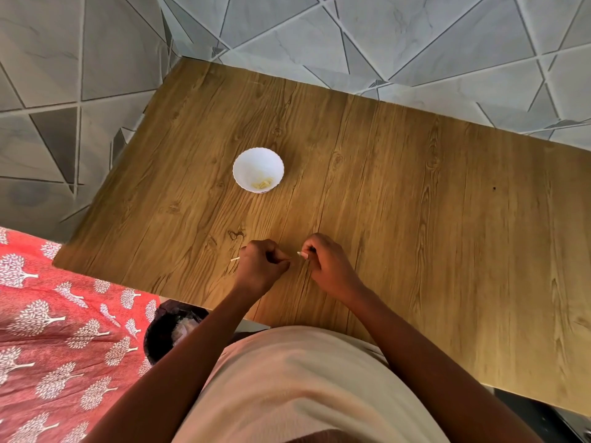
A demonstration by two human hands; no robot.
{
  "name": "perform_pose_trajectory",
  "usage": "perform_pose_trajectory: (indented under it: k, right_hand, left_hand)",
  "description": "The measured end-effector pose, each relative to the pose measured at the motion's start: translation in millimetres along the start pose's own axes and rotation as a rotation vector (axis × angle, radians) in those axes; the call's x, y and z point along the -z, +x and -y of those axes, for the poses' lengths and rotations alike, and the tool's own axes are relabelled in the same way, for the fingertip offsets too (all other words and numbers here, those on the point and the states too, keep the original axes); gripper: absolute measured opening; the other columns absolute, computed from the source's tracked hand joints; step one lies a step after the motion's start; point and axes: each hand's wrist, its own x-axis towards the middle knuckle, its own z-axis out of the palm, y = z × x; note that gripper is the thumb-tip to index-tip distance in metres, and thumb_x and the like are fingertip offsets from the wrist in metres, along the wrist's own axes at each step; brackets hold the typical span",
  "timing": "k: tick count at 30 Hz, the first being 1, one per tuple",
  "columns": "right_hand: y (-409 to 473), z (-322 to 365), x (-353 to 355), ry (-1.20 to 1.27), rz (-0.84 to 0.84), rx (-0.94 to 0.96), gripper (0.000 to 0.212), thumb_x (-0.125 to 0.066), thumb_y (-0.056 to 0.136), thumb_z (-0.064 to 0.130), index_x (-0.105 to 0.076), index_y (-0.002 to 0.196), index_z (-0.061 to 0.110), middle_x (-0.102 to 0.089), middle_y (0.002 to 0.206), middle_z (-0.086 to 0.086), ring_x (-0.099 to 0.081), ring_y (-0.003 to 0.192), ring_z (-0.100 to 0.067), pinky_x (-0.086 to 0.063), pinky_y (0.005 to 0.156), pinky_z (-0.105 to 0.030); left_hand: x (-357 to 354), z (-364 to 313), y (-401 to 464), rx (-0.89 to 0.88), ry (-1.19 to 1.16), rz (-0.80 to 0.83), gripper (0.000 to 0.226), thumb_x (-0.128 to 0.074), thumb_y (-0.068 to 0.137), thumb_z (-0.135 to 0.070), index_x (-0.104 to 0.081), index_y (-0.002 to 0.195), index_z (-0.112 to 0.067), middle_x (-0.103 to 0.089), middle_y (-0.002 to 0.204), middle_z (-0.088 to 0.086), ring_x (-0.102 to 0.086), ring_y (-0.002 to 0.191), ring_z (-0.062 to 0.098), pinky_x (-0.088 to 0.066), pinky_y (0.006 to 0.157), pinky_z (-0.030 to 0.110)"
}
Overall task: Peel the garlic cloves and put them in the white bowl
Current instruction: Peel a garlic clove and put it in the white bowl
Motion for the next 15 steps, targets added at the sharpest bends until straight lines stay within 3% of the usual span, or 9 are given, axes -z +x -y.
perform_pose_trajectory:
  k: [4,7,15]
  right_hand:
    - [1.4,0.1,-0.8,0.06,0.024,-0.068,0.006,-0.063,0.096,0.007,-0.061,0.093,0.012,-0.061,0.088,0.002,-0.057,0.081,-0.009,-0.048,0.071,-0.027]
    - [2.0,4.8,0.5,0.124,0.054,-0.138,0.003,-0.063,0.097,0.009,-0.063,0.095,0.011,-0.064,0.087,0.002,-0.059,0.081,-0.01,-0.049,0.072,-0.03]
    - [2.9,9.8,4.3,0.254,0.06,-0.215,0.009,-0.058,0.099,0.005,-0.063,0.093,0.01,-0.063,0.083,0.002,-0.06,0.078,-0.014,-0.048,0.072,-0.032]
  left_hand:
    - [-3.9,3.5,-2.3,-0.067,0.031,0.003,0.017,-0.081,0.083,-0.006,-0.078,0.089,-0.022,-0.072,0.085,-0.015,-0.066,0.082,-0.004,-0.047,0.071,0.004]
    - [-6.8,4.1,-4.7,-0.108,0.013,-0.036,0.019,-0.082,0.083,-0.011,-0.078,0.098,-0.022,-0.073,0.09,-0.017,-0.067,0.084,-0.002,-0.051,0.075,0.011]
    - [-5.6,-2.1,-3.8,-0.36,0.107,-0.09,0.014,-0.077,0.086,-0.003,-0.079,0.096,-0.013,-0.071,0.086,-0.006,-0.065,0.074,0.005,-0.05,0.067,0.014]
